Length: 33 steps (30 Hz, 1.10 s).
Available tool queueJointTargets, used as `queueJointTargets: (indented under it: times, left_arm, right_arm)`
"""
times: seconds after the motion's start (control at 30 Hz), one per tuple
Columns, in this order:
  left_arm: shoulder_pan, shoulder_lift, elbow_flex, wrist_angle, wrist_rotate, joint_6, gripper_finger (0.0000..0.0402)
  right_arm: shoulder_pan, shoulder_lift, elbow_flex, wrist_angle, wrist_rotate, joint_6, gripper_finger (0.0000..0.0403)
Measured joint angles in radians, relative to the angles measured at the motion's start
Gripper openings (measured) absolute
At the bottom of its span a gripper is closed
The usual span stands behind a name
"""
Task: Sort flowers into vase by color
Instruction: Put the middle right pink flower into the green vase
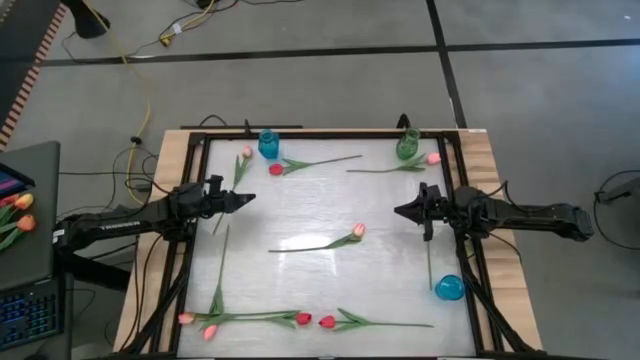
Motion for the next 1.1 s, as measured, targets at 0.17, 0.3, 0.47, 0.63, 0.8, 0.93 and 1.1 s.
queueJointTargets:
  times: [0.17, 0.3, 0.47, 0.63, 0.8, 0.93, 1.1]
  left_arm:
    - [0.0, 0.001, 0.029, 0.05, 0.083, 0.058, 0.0]
    - [0.0, 0.007, 0.124, 0.045, 0.105, 0.179, 0.0]
    - [0.0, 0.067, 0.291, -0.053, 0.099, 0.343, 0.0]
    - [0.0, 0.189, 0.507, -0.211, 0.098, 0.522, 0.0]
    - [0.0, 0.333, 0.72, -0.33, 0.097, 0.713, 0.0]
    - [0.0, 0.427, 0.852, -0.368, 0.097, 0.832, 0.0]
    - [0.0, 0.495, 0.943, -0.381, 0.097, 0.914, 0.0008]
  right_arm:
    - [-0.001, 0.001, 0.027, 0.009, 0.001, 0.039, 0.0043]
    - [-0.001, 0.023, 0.103, -0.022, 0.036, 0.04, 0.0044]
    - [-0.002, 0.115, 0.263, -0.169, 0.106, 0.051, 0.005]
    - [-0.002, 0.255, 0.472, -0.353, 0.11, 0.081, 0.0052]
    - [-0.002, 0.439, 0.714, -0.604, 0.11, 0.141, 0.0052]
    - [-0.002, 0.606, 0.9, -0.785, 0.106, 0.186, 0.0052]
    - [-0.002, 0.784, 1.094, -1.007, 0.082, 0.258, 0.0053]
